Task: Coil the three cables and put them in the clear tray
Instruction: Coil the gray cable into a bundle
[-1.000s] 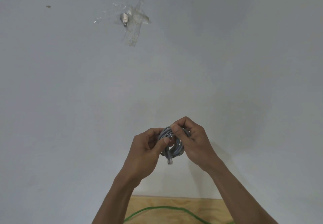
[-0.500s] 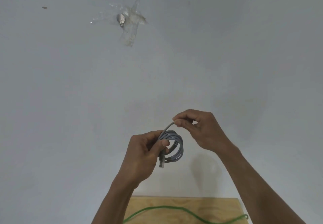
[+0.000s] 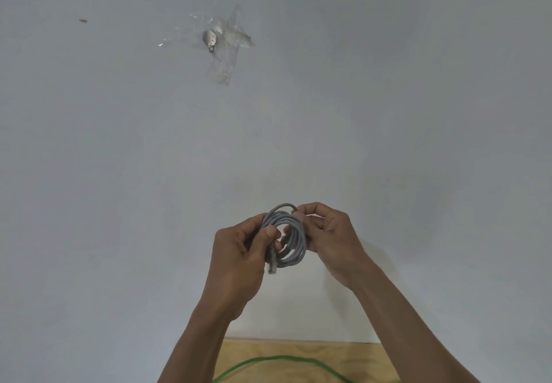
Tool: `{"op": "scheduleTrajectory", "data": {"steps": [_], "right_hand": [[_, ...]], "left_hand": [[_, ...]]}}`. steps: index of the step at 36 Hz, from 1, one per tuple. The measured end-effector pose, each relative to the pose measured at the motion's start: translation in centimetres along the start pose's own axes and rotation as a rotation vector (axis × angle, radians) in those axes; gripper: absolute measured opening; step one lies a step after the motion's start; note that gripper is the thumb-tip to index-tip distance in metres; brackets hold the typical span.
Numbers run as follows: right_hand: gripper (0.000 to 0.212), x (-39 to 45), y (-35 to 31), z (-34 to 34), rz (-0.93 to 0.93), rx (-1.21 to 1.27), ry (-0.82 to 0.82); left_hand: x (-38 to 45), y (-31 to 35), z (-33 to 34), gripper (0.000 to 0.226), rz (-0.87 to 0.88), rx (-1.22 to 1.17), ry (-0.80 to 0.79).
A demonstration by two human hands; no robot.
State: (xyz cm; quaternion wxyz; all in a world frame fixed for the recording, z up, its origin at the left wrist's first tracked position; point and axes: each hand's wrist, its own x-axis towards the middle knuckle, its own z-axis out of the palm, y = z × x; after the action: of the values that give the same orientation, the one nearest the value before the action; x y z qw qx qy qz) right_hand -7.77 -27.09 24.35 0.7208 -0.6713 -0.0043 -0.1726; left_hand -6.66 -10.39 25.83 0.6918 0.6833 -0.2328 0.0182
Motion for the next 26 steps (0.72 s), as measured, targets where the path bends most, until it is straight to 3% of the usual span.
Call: {"op": "scheduleTrajectory", "data": {"steps": [8,16,22,26], "right_hand": [[0.007,0.1,0.2,0.7,-0.041,0.002,0.202],[0.010,-0.3,-0.1,0.4,0.222,0.270,0.099],[0.018,-0.8,-0.1,0.3,0.332,0.187,-0.120],[0.031,-1.1,0.0,0.2,0.351,0.244,-0.179]], "left_hand": [[-0.4,-0.8,0.4,0.032,-0.016,0.040,-0.018],[-0.3,-1.0,0.5,0.032,-0.069,-0.018,-0.028],[-0.5,-1.8,1.1,0.038,-0.048,0.147,0.079],[-0.2,-2.3,1.5,0.031,-0.031,0.282,0.155]]}}
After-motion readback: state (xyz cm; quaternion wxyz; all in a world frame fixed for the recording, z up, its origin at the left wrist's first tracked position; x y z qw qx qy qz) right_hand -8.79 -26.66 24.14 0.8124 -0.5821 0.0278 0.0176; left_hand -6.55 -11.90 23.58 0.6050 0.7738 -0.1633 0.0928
